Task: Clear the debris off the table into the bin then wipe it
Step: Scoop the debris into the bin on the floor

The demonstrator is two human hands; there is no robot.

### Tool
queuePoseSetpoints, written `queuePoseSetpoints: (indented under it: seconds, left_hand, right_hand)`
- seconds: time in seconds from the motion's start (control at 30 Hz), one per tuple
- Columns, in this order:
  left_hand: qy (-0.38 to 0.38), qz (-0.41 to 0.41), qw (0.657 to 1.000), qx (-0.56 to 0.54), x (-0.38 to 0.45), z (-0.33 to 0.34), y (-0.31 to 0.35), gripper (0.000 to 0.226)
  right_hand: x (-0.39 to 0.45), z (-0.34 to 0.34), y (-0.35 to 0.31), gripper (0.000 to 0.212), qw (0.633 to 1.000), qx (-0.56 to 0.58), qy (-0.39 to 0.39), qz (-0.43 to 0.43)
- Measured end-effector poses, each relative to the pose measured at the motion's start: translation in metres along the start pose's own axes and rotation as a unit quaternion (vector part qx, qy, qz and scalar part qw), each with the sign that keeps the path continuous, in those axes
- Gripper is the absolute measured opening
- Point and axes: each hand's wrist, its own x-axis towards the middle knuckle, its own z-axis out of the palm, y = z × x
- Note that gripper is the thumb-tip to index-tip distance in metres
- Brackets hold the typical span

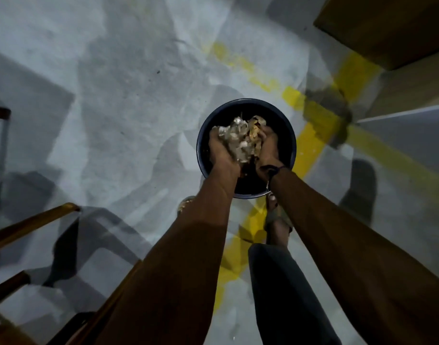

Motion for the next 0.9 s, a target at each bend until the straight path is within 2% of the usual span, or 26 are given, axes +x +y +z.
queuePoseSetpoints:
  seconds: [0.1,0.2,0.27,0.33,0.43,0.53,0.6,0.7,0.9]
  left_hand:
    - [0.006,-0.013,0.998,0.059,-0.006,-0.003,0.006,0.05]
    - [0.034,-0.006,0.996,0.087,-0.029,-0.002,0.015,0.055]
    - [0.051,-0.004,0.992,0.115,-0.05,0.0,0.019,0.052]
    - [0.053,0.01,0.987,0.152,-0.082,0.004,0.028,0.038]
    - [0.026,0.023,0.981,0.188,-0.139,0.009,0.045,0.021]
    - [0.008,0.046,0.969,0.242,-0.21,0.015,0.064,0.017]
    - [0.001,0.065,0.964,0.259,-0.26,0.02,0.075,0.012]
    - [-0.023,0.105,0.95,0.293,-0.352,0.033,0.089,0.025]
    - [-0.086,0.162,0.923,0.339,-0.511,0.057,0.095,0.017]
  right_hand:
    - [-0.003,-0.004,-0.005,0.058,1.0,-0.019,0.005,0.007]
    - [-0.023,-0.011,-0.013,0.039,1.0,-0.011,-0.018,0.003]
    - [-0.052,-0.011,-0.026,0.035,0.999,-0.01,-0.03,0.01]
    - [-0.085,-0.012,-0.045,0.033,1.0,-0.018,-0.024,0.007]
    - [-0.14,-0.014,-0.071,0.043,0.999,0.001,-0.035,0.012]
    - [-0.203,-0.024,-0.094,0.059,0.998,0.036,-0.052,-0.007]
    - [-0.249,-0.031,-0.11,0.055,0.996,0.059,-0.056,-0.022]
    - [-0.329,-0.046,-0.138,0.05,0.991,0.107,-0.068,-0.043]
    - [-0.48,-0.078,-0.173,0.049,0.976,0.176,-0.084,-0.092]
